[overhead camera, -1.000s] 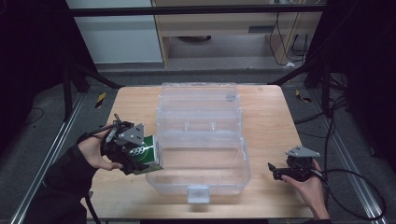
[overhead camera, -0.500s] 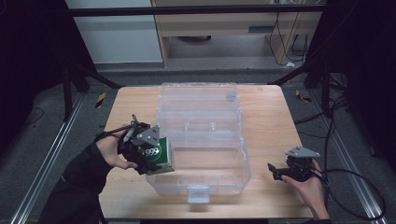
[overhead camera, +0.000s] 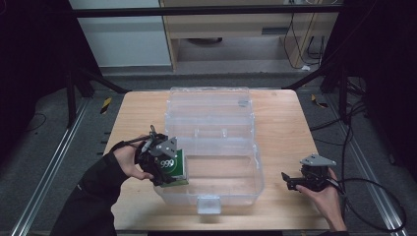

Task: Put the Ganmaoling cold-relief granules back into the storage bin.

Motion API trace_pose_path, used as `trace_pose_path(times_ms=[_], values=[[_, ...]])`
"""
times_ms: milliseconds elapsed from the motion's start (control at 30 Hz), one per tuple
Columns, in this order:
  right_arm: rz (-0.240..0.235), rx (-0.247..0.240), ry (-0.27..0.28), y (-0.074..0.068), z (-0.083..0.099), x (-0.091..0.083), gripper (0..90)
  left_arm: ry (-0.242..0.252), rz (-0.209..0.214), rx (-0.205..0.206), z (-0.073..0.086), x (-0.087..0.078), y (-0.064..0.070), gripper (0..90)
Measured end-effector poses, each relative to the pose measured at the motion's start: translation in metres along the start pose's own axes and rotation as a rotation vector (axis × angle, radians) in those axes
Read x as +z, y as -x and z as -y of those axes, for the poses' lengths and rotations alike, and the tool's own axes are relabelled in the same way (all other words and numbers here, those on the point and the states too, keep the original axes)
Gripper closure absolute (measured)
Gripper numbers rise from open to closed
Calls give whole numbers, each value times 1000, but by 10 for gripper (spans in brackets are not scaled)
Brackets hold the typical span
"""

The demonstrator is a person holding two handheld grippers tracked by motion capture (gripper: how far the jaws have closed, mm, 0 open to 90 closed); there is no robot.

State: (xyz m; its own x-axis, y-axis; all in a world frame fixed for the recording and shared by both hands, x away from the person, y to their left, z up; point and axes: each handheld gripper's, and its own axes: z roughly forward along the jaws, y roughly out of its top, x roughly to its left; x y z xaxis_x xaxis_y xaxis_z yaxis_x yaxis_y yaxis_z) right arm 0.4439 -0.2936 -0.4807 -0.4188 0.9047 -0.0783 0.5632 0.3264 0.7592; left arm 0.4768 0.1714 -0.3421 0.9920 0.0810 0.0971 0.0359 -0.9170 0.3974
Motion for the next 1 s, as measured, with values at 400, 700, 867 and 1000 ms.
trace_pose_path(times_ms=[400, 700, 867, 1000], values=[[-3, 3, -5, 0, 0, 0, 16, -28, 23, 13, 3, 18, 0, 151], [-3, -4, -11, -1, 1, 2, 16, -38, 44, 3, 7, 33, 0, 150], [-3, -2, -15, -1, 1, 2, 16, -49, 57, 2, 9, 41, 0, 150], [-3, -4, -16, -1, 1, 2, 16, -58, 63, 2, 10, 47, 0, 149]])
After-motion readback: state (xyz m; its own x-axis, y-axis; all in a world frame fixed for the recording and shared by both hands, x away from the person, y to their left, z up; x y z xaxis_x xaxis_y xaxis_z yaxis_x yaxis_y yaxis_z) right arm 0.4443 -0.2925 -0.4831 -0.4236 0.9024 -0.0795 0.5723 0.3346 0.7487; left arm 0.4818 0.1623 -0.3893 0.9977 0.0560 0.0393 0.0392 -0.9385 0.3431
